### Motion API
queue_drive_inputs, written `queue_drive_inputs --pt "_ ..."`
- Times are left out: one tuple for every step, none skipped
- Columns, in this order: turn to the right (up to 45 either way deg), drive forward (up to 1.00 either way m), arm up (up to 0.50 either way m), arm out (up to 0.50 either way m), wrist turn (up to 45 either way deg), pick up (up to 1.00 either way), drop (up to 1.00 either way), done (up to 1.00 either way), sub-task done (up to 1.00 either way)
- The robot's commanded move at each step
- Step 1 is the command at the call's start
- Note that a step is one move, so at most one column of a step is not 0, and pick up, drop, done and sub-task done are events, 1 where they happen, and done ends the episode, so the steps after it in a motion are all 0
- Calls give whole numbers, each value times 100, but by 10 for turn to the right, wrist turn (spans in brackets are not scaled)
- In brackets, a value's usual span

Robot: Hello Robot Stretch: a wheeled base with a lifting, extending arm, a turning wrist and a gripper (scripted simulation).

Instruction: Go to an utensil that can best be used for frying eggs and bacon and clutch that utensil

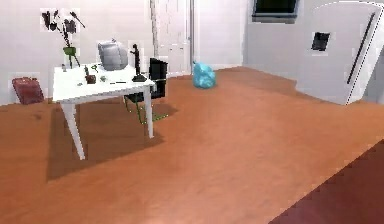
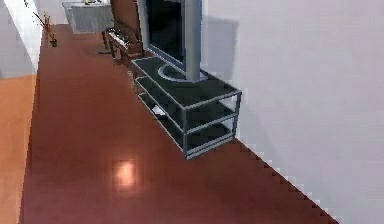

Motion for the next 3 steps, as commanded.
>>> queue_drive_inputs --pt "-120 0 0 0 0 0 0 0 0" --pt "0 50 0 0 0 0 0 0 0" --pt "-450 0 0 0 0 0 0 0 0"
